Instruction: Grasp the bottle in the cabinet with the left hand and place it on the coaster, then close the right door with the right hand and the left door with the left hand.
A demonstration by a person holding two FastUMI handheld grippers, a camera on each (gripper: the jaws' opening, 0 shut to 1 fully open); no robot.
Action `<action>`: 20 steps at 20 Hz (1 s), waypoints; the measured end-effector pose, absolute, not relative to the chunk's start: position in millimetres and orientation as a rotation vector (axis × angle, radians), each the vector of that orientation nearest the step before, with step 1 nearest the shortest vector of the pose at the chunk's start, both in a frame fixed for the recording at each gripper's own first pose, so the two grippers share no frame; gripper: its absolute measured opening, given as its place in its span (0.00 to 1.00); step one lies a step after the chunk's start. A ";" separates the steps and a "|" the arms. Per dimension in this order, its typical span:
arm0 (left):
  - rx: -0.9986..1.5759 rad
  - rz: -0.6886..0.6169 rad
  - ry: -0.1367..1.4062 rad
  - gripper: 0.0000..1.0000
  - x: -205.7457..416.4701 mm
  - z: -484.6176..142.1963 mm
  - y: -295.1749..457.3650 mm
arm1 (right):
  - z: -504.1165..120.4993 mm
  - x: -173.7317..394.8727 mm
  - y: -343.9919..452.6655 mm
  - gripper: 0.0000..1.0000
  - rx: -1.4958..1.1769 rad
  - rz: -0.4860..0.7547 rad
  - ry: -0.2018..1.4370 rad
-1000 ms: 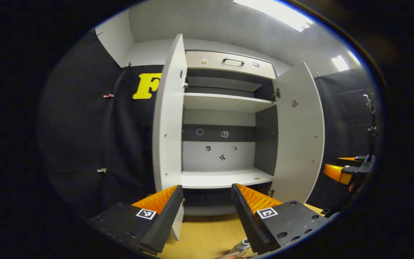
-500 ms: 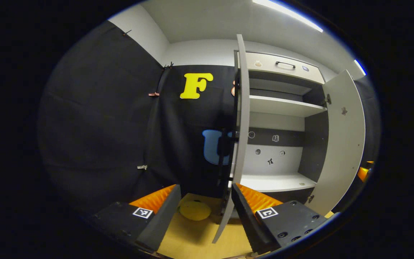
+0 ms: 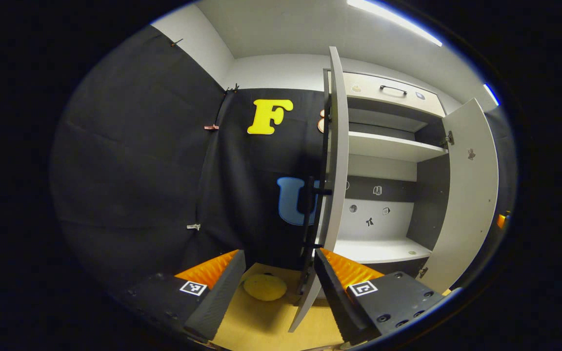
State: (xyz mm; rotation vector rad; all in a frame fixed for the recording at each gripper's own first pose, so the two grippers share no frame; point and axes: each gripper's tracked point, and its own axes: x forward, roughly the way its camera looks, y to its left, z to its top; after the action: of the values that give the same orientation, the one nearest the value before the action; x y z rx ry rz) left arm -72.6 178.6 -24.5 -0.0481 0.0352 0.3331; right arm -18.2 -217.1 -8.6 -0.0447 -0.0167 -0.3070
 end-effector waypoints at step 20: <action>-0.042 0.429 0.041 0.90 -65.7 -23.1 116.3 | -22.7 49.7 -139.5 0.93 0.019 0.170 0.004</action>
State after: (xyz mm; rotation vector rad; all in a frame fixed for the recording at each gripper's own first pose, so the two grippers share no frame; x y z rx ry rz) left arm -65.7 116.3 -23.1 -0.0415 0.0408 0.4288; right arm 49.7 -139.5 -22.7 0.0192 0.0039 0.1705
